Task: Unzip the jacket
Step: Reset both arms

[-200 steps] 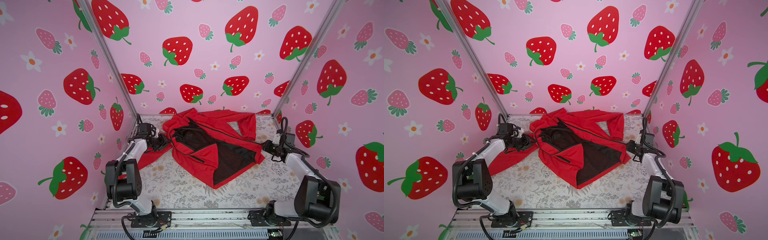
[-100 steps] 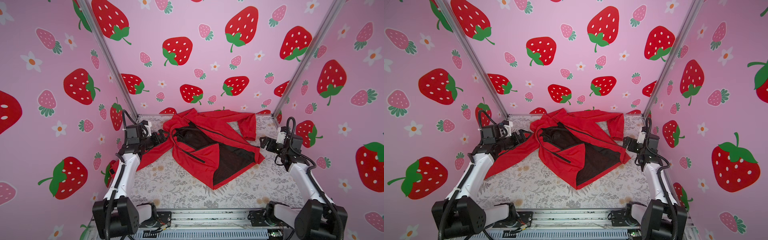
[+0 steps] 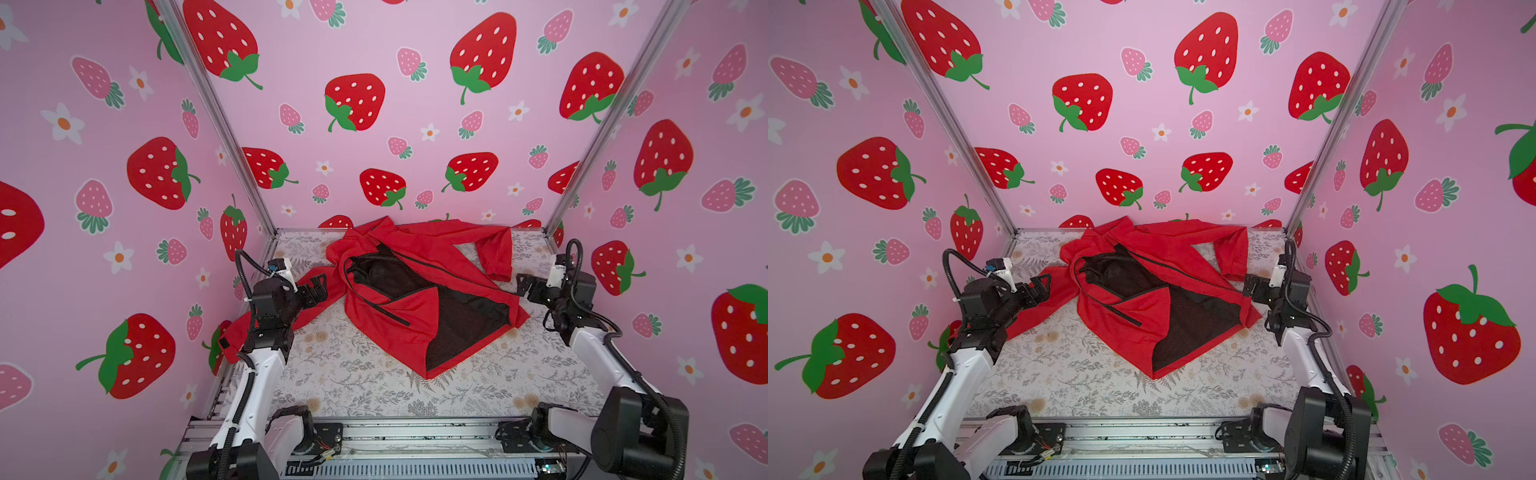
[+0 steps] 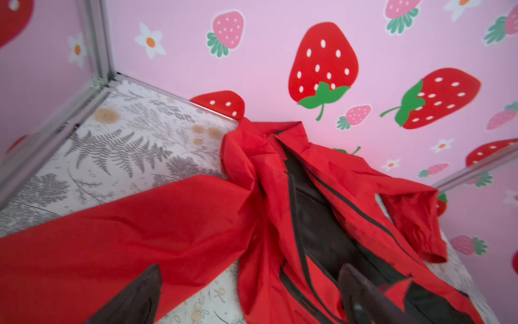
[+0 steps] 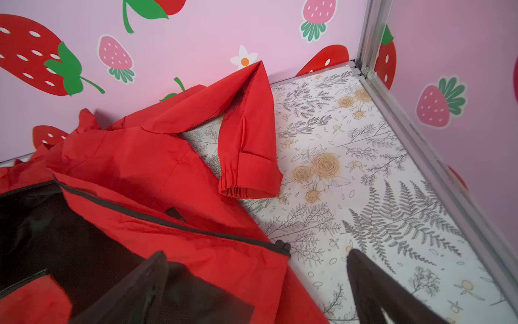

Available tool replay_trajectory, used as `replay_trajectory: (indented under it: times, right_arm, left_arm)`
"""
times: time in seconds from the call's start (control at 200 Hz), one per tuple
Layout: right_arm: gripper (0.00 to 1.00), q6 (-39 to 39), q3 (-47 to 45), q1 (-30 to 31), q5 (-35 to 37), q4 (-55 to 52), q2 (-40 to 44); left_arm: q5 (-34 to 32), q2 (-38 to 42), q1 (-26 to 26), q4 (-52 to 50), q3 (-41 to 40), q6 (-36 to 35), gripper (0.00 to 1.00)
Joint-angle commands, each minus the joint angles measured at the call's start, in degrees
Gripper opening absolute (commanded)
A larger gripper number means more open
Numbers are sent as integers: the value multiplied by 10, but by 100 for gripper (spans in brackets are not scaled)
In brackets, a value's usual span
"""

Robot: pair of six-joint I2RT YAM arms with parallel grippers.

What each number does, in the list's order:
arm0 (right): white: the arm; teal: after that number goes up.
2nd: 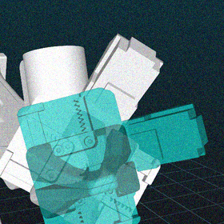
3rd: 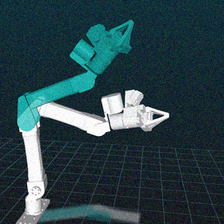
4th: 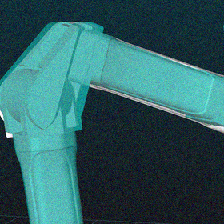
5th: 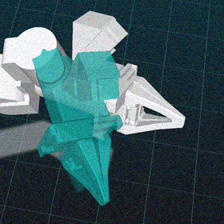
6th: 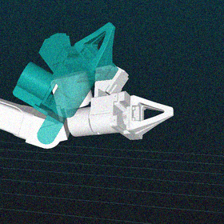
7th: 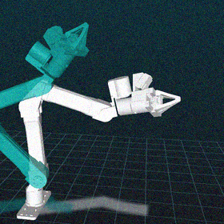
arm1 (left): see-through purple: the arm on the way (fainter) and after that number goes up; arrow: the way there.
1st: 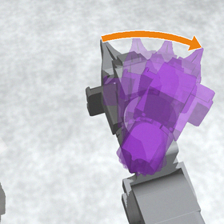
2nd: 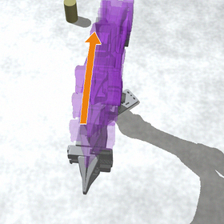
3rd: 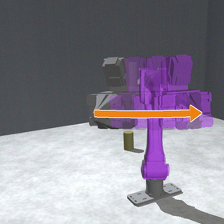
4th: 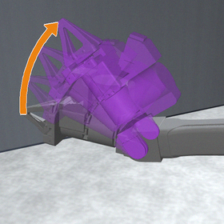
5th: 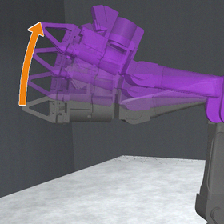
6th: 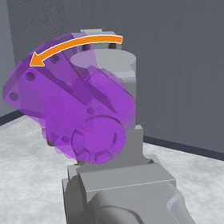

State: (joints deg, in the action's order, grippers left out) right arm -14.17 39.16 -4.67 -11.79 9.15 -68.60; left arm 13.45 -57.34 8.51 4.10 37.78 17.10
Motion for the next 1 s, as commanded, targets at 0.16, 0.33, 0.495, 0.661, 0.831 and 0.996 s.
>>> replay_trajectory:
  times: [0.16,0.33,0.495,0.661,0.831,0.996]
  right_arm:
    - [99,87,1,13,94,87,-34]
    - [99,111,-8,13,105,117,-59]
    - [99,109,-15,14,117,126,-69]
    - [99,110,-29,15,120,131,-71]
    - [99,114,-49,14,126,149,-75]
    - [99,110,-74,14,130,182,-88]
  left_arm:
    - [-139,-76,3,130,-16,-66,99]
    - [-153,-131,3,199,-35,-95,99]
    - [-155,-170,2,201,-41,-90,99]
    - [-149,-176,-1,197,-72,-84,99]
    - [-147,-182,-6,340,-160,-93,99]
    - [-119,-211,-17,392,-164,-97,99]
